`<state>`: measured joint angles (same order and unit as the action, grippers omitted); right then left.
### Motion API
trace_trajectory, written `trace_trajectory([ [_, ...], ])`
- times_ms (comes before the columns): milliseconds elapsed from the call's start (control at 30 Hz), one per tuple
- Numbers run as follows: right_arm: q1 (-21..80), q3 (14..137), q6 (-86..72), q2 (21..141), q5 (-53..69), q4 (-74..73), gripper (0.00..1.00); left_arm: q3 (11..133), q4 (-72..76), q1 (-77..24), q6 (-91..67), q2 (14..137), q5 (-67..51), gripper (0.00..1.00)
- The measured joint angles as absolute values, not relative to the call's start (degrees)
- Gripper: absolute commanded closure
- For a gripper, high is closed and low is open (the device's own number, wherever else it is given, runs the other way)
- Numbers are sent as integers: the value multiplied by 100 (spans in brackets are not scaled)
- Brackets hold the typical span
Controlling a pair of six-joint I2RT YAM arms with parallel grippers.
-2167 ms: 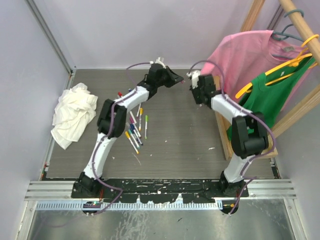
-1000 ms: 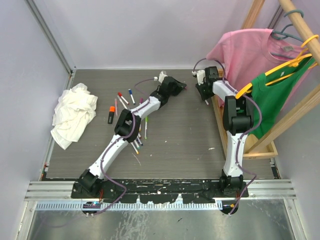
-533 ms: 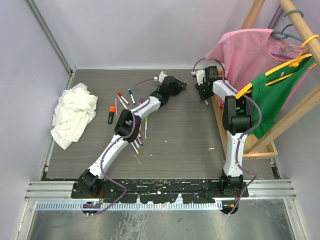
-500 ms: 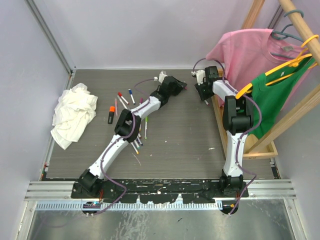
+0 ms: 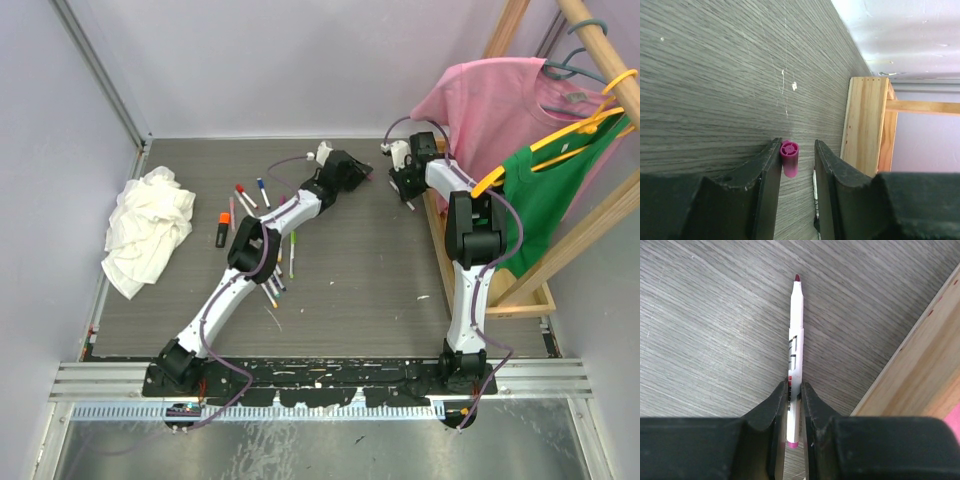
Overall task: Open the pen caps
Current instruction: Place the pen cap at the center of the board.
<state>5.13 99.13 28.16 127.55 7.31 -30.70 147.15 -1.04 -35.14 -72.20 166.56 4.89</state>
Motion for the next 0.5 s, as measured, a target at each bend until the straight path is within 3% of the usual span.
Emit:
trace_trajectory([
  [500, 508, 9942, 2974, 12755, 1031, -3225, 82, 14687, -357, -3507, -7153, 16547, 530, 58],
])
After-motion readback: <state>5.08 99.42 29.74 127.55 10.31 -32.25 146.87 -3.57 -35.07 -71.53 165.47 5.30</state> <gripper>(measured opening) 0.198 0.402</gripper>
